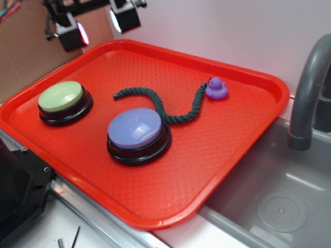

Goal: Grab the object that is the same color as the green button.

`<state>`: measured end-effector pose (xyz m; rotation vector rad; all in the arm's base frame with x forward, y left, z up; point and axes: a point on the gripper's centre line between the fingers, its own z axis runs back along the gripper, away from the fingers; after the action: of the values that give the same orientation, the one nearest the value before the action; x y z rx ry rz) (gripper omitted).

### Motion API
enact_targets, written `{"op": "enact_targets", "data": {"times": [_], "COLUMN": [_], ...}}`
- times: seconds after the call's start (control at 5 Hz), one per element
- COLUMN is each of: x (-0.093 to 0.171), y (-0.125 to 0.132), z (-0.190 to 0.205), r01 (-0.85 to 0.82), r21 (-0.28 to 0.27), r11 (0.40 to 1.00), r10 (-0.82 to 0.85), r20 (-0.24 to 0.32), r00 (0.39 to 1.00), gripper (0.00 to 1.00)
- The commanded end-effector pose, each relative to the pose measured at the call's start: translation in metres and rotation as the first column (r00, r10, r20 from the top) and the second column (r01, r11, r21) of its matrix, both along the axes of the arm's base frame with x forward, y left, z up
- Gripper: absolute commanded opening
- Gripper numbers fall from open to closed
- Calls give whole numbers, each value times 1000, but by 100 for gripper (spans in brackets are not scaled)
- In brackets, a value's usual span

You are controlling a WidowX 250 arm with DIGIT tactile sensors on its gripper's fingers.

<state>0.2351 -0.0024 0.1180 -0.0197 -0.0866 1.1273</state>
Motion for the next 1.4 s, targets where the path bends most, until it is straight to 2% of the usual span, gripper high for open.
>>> {"op": "enact_targets", "data": {"times": [0.0, 0.2, 0.6, 0.8, 1.0, 1.2], "x": [23, 32, 48, 48, 47, 47], "y": [-4, -7, -1, 2, 2, 7], "z": [-54, -79, -101, -100, -100, -93], "r01": [-98, -96, -99, -112, -120, -111], "r21": [93, 132, 122, 116, 119, 96], "r11": [991, 987, 987, 987, 986, 989], "r10": [94, 91, 93, 103, 109, 100], "r20": [45, 45, 56, 84, 92, 112], "r00": [995, 995, 994, 991, 990, 989], "gripper": [100, 100, 100, 0, 0, 0]}}
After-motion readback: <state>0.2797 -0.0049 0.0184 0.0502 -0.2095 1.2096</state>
